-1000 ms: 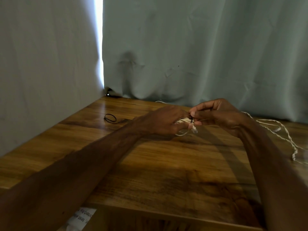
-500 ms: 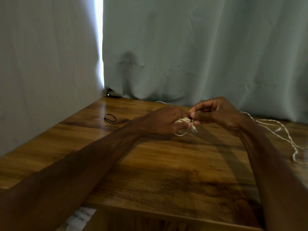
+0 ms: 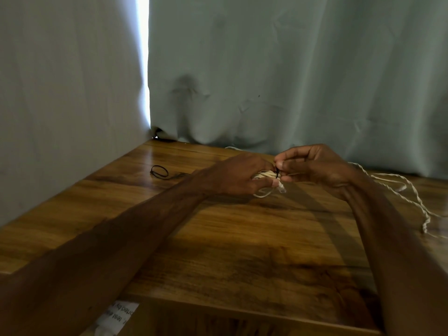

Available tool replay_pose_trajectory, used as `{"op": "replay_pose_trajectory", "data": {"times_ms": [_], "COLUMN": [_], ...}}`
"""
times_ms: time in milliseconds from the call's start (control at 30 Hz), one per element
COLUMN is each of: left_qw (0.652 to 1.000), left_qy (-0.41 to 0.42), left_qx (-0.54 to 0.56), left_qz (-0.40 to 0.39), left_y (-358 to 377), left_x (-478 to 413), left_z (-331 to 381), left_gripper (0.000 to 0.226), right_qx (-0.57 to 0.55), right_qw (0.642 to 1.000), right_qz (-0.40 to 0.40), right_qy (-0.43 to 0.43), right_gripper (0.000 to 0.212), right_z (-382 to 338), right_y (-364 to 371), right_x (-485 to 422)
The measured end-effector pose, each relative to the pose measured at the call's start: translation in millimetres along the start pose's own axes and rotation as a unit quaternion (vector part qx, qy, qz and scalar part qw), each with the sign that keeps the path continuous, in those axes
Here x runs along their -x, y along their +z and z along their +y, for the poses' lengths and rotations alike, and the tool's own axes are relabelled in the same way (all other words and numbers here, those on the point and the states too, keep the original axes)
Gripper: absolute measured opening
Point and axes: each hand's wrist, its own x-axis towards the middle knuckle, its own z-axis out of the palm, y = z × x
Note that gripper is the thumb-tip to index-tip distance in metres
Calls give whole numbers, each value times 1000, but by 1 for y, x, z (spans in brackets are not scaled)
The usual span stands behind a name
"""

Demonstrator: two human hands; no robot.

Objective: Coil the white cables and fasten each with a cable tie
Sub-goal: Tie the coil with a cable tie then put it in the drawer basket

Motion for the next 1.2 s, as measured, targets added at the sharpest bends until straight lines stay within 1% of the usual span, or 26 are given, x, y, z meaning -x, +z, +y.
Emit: {"op": "replay_pose_trajectory", "data": {"times_ms": [133,500,933,1133,1200], "left_qw": [1000,1000,1000,1000,1000], "left_qy": [-4,-4,-14,-19,-21], "left_qx": [-9,5,0,11,13], "left_qz": [3,-1,-8,-14,-15], "left_y": [1,0,-1,-1,-1], "left_x": [0,0,1,1,1], "left_z": [0,0,2,1,1], "left_gripper": [34,32,33,24,24], "right_qx": [-23,2,-33,-38,-39], "right_qw": [1000,1000,999,999,999], "right_qz": [0,10,0,-4,-4], "right_qy": [13,-10,-3,1,0], "right_gripper": [33,30,31,32,32], "right_z": [4,3,6,6,6], "right_y": [1,3,2,2,1], "right_x": [-2,-2,-1,0,0]}}
